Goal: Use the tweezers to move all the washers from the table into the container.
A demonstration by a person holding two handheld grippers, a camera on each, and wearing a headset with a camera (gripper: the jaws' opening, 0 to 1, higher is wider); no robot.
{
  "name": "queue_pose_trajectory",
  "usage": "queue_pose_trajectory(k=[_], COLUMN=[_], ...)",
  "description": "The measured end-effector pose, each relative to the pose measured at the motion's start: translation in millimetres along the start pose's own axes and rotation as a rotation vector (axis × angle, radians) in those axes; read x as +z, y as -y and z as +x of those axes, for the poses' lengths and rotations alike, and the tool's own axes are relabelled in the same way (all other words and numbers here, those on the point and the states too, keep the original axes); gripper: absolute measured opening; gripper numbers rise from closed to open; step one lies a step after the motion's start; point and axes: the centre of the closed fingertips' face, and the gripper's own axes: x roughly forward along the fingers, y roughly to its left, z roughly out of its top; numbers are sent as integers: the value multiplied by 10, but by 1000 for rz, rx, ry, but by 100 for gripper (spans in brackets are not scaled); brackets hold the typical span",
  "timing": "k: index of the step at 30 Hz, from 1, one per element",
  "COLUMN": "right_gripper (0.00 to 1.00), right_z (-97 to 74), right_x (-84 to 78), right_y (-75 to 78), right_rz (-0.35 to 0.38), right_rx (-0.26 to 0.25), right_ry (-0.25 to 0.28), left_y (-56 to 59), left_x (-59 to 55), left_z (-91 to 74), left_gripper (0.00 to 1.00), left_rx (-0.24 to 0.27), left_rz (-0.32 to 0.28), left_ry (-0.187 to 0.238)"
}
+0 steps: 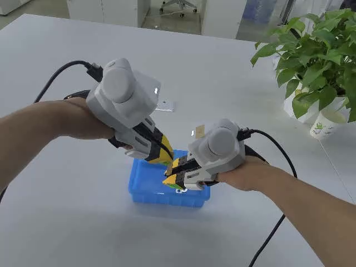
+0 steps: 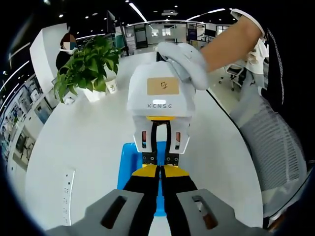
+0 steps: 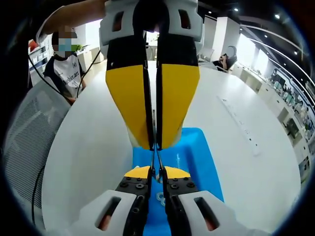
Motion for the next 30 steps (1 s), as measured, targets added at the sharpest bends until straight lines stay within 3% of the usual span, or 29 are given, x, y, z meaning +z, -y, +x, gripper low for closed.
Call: queue_pose_trajectory(k=[20, 30], right_gripper=[11, 12], right_z=[218, 211], right_x=[-207, -209], right_y=[34, 44], right_rz=[0, -14], right_rx=[58, 60], right_ry=[-54, -63], left_y=[-72, -79], left_x=[-207, -190], left_z=[209, 211], left_gripper=[5, 5], left_rx=[-6, -3], left_rz=[-10, -10], left_ry=[-31, -25])
